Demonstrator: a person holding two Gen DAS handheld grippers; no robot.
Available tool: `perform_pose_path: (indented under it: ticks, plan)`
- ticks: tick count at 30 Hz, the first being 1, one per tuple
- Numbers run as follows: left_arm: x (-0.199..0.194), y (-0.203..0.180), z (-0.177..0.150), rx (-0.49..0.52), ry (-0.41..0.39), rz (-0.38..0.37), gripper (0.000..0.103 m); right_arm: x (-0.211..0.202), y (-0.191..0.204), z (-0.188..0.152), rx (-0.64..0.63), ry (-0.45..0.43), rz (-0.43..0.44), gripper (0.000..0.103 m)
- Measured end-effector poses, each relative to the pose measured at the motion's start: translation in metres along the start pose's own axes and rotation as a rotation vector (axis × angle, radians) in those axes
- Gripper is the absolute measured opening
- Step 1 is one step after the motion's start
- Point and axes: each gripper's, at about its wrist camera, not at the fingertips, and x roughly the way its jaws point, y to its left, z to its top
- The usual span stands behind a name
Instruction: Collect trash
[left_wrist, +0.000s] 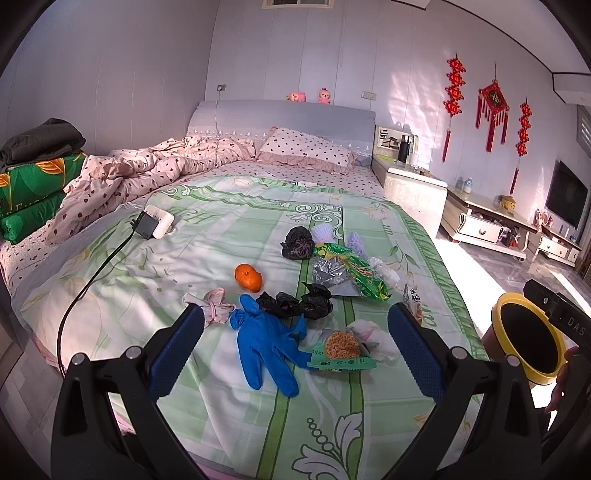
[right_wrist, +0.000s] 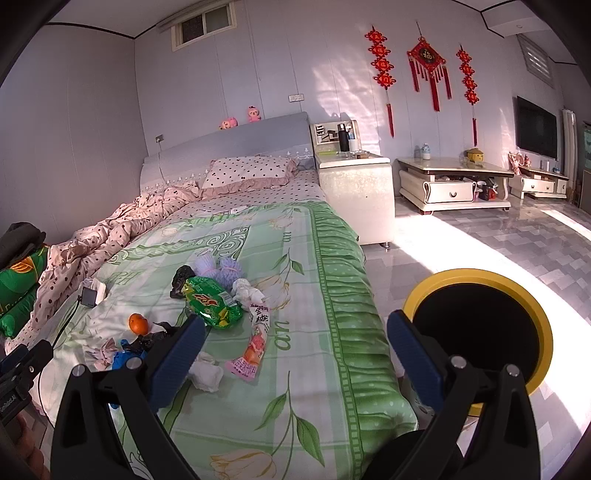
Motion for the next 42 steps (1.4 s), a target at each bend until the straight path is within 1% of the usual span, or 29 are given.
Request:
perform_pose_path:
  ticks: [2, 5, 7, 11, 15, 19, 21, 26, 31, 32, 33, 34, 35, 37, 40, 41, 42]
  plan:
    - [0.009, 0.013, 0.001, -0.021, 0.025, -0.004, 0.096, 0.010, 0.003, 0.000, -0.012, 0.038, 0.009, 0.095]
    - [0.024, 0.033, 0.001, -0.047, 0.057, -0.053, 0.096, 0.030, 0.005, 0.001, -0.025, 0.088, 0.017, 0.095]
    - [0.037, 0.049, 0.001, -0.079, 0.091, -0.060, 0.096, 0.043, 0.008, 0.001, -0.029, 0.116, 0.021, 0.095]
    - [0.060, 0.073, 0.000, -0.110, 0.133, -0.020, 0.096, 0.072, 0.011, 0.002, -0.028, 0.170, 0.031, 0.095]
    - [0.085, 0.092, -0.002, -0.109, 0.164, 0.045, 0.096, 0.105, 0.009, 0.000, -0.029, 0.231, 0.029, 0.095]
    - [0.113, 0.111, -0.001, -0.115, 0.201, 0.073, 0.096, 0.136, 0.011, -0.003, -0.056, 0.279, 0.007, 0.095]
    - [0.129, 0.117, -0.001, -0.102, 0.225, 0.105, 0.096, 0.150, 0.015, -0.006, -0.067, 0.304, 0.003, 0.095]
    - [0.163, 0.130, 0.001, -0.104, 0.262, 0.137, 0.095, 0.177, 0.023, -0.011, -0.092, 0.334, 0.007, 0.095]
    - [0.187, 0.139, -0.002, -0.129, 0.279, 0.134, 0.094, 0.188, 0.027, -0.019, -0.100, 0.345, 0.011, 0.095]
    - [0.192, 0.139, -0.003, -0.130, 0.282, 0.130, 0.093, 0.190, 0.028, -0.021, -0.104, 0.349, 0.012, 0.093]
    - [0.195, 0.138, -0.004, -0.129, 0.285, 0.124, 0.091, 0.192, 0.028, -0.023, -0.108, 0.355, 0.013, 0.090]
    - [0.199, 0.137, -0.006, -0.126, 0.289, 0.118, 0.087, 0.194, 0.029, -0.024, -0.113, 0.359, 0.011, 0.089]
    - [0.202, 0.136, -0.007, -0.123, 0.295, 0.113, 0.085, 0.196, 0.029, -0.025, -0.116, 0.362, 0.008, 0.087]
    - [0.208, 0.133, -0.010, -0.119, 0.308, 0.099, 0.080, 0.200, 0.030, -0.027, -0.114, 0.372, 0.011, 0.086]
    - [0.217, 0.131, -0.014, -0.122, 0.317, 0.062, 0.074, 0.210, 0.033, -0.029, -0.128, 0.389, 0.019, 0.083]
    - [0.220, 0.129, -0.014, -0.119, 0.319, 0.057, 0.073, 0.214, 0.034, -0.030, -0.128, 0.396, 0.024, 0.080]
    - [0.222, 0.127, -0.015, -0.116, 0.321, 0.051, 0.069, 0.218, 0.035, -0.031, -0.126, 0.403, 0.031, 0.073]
